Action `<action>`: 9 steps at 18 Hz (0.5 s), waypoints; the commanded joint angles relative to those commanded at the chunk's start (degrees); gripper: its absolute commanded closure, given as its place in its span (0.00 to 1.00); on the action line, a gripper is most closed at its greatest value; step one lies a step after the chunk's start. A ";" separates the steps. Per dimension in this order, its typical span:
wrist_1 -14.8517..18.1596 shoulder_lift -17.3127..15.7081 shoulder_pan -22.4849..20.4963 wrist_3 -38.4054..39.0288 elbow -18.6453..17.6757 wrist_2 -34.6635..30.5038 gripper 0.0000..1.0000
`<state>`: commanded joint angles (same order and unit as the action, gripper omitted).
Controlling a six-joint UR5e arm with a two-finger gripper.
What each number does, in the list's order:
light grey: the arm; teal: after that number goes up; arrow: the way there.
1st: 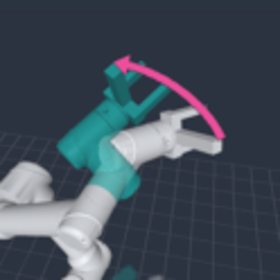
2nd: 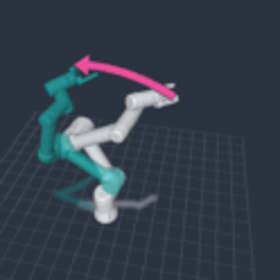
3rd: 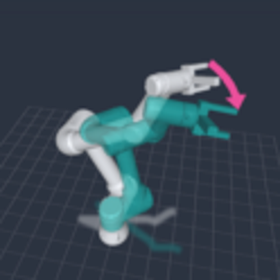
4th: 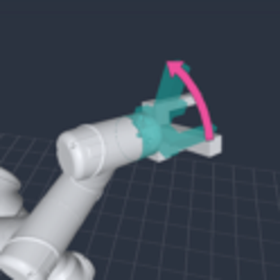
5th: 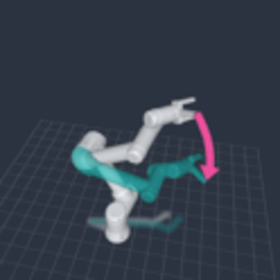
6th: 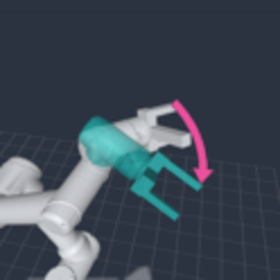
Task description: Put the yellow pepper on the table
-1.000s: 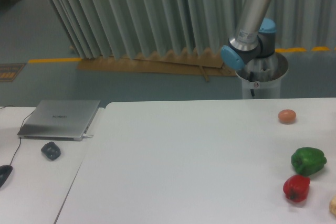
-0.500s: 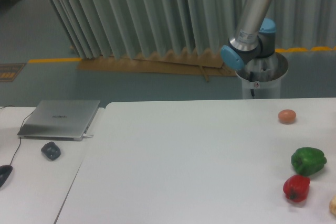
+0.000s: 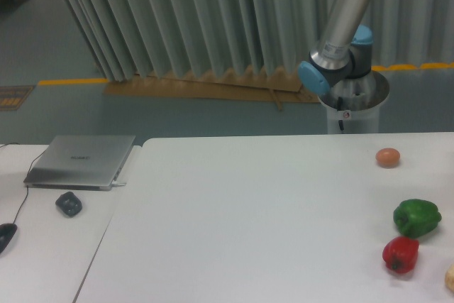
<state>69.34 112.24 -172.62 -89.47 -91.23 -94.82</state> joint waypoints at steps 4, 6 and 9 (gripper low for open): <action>4.82 -0.61 0.88 0.52 3.16 -1.24 0.49; 8.25 -0.97 1.58 1.05 4.92 -0.81 0.49; 13.35 -2.28 5.70 7.36 7.21 -0.63 0.49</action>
<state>82.69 109.95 -166.92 -82.11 -84.03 -95.45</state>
